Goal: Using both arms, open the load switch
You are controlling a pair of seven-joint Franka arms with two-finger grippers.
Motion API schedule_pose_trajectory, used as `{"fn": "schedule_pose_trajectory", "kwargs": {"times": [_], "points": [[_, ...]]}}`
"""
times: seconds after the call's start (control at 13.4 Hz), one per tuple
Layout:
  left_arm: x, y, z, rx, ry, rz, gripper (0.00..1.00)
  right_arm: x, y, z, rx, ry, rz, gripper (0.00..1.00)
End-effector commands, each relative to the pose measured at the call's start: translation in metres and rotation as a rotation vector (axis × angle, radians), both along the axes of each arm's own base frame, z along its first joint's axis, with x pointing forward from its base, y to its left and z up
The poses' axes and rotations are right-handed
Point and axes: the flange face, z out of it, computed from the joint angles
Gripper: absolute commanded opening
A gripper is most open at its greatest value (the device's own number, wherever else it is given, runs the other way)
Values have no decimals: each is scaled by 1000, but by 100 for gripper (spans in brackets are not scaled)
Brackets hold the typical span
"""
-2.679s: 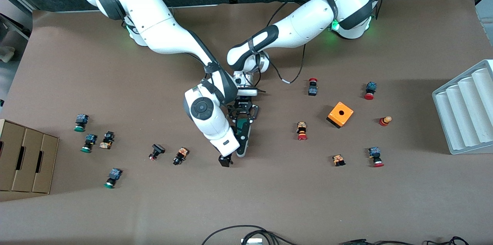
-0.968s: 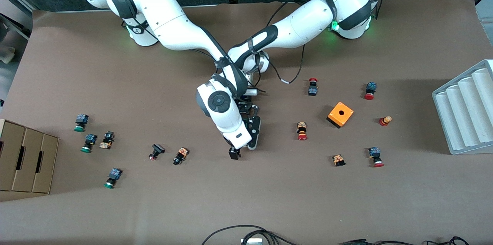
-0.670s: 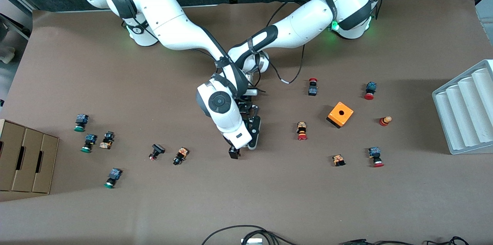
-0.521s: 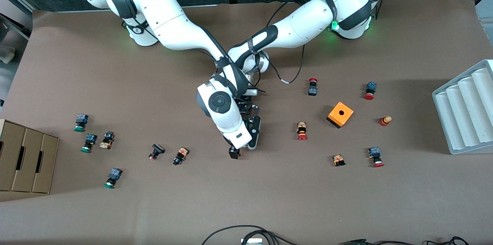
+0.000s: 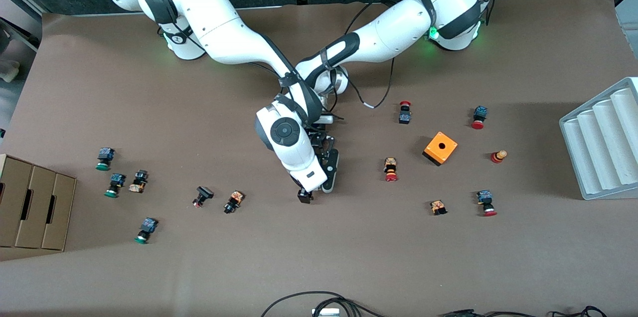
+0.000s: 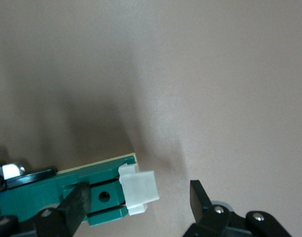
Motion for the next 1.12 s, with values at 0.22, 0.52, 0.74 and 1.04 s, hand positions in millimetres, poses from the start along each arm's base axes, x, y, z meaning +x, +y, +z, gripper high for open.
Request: {"fn": "schedule_pose_trajectory", "kwargs": {"times": [0.22, 0.52, 0.74, 1.04], "points": [[8, 6, -8, 4, -22, 19, 50, -1, 4, 2, 31, 27, -29, 84], [8, 6, -8, 3, -22, 20, 51, 0, 3, 2, 31, 27, -31, 84], [8, 6, -8, 3, -22, 20, 51, -3, 6, 2, 30, 26, -25, 78], [8, 5, -7, 2, -23, 21, 51, -4, 6, 1, 29, 26, -25, 65]]}}
